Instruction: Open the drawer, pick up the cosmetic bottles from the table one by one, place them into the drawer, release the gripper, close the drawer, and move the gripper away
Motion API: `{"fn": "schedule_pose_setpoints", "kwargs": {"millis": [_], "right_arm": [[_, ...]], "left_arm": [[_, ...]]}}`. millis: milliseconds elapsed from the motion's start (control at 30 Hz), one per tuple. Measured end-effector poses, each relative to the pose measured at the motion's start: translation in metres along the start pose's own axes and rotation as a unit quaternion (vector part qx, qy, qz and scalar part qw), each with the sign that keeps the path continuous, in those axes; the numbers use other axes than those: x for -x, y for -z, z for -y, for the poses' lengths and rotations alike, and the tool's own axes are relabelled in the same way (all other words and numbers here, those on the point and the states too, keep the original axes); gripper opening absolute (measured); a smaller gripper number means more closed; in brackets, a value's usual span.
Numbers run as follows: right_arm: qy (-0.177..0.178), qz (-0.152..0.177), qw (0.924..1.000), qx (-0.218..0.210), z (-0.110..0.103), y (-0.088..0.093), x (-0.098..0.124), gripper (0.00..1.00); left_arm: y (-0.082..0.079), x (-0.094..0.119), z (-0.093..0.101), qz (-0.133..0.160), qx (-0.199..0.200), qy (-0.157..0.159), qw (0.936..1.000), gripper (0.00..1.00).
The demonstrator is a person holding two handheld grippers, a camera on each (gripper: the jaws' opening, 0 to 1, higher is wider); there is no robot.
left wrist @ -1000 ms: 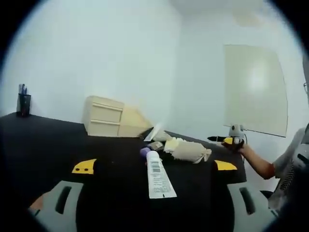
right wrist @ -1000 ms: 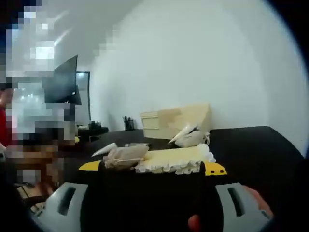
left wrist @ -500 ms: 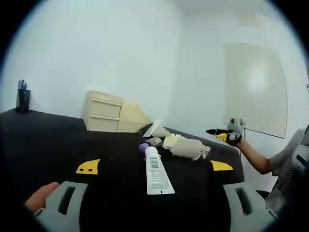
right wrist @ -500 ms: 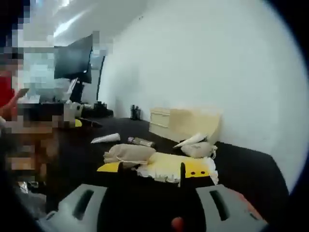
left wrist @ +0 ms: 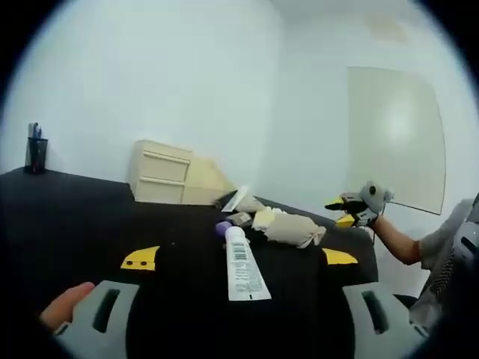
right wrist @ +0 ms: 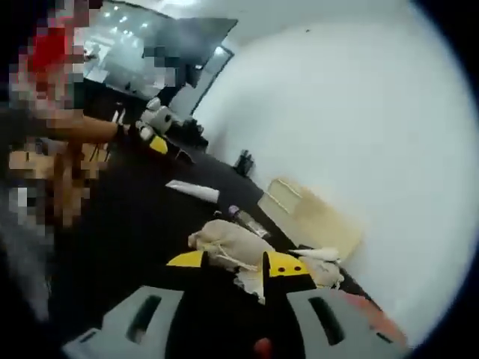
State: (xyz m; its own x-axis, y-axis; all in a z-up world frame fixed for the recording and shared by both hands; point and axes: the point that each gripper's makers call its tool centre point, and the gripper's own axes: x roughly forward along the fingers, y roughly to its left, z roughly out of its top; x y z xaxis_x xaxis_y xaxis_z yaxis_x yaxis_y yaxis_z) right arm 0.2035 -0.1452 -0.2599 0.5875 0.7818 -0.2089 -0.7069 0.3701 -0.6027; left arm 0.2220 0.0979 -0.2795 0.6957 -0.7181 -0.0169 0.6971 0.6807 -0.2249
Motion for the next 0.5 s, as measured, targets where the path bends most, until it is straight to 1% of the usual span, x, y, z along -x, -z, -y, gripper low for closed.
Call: {"fn": "schedule_pose_setpoints", "kwargs": {"millis": [67, 167, 233, 333, 400, 433, 500], "right_arm": [[-0.008, -0.010, 0.9996, 0.025, -0.011, -0.002, -0.006, 0.22], [-0.013, -0.026, 0.9982, 0.053, -0.020, -0.001, -0.013, 0.22], [-0.007, -0.021, 0.9981, 0.058, -0.023, -0.002, -0.015, 0.21], [-0.006, -0.015, 0.9986, 0.049, -0.025, -0.003, -0.020, 0.20], [0.002, -0.019, 0.9980, 0.061, -0.023, -0.003, -0.022, 0.20], [0.007, -0.019, 0.9975, 0.068, -0.023, -0.005, -0.022, 0.19], [0.015, -0.015, 0.9971, 0.073, -0.021, -0.007, -0.021, 0.14]], "left_arm": [[0.000, 0.000, 0.000, 0.001, -0.001, 0.000, 1.0000, 0.84], [-0.002, 0.000, 0.000, 0.005, -0.005, 0.002, 1.0000, 0.84], [-0.002, 0.001, 0.000, 0.005, -0.005, 0.002, 1.0000, 0.85], [-0.003, 0.001, -0.001, 0.007, -0.009, -0.002, 0.9999, 0.84], [-0.003, 0.001, -0.002, 0.004, -0.010, 0.001, 0.9999, 0.85], [-0.003, 0.001, -0.002, 0.005, -0.014, 0.004, 0.9999, 0.86], [-0.004, 0.001, -0.003, 0.006, -0.013, 0.005, 0.9999, 0.87]]}}
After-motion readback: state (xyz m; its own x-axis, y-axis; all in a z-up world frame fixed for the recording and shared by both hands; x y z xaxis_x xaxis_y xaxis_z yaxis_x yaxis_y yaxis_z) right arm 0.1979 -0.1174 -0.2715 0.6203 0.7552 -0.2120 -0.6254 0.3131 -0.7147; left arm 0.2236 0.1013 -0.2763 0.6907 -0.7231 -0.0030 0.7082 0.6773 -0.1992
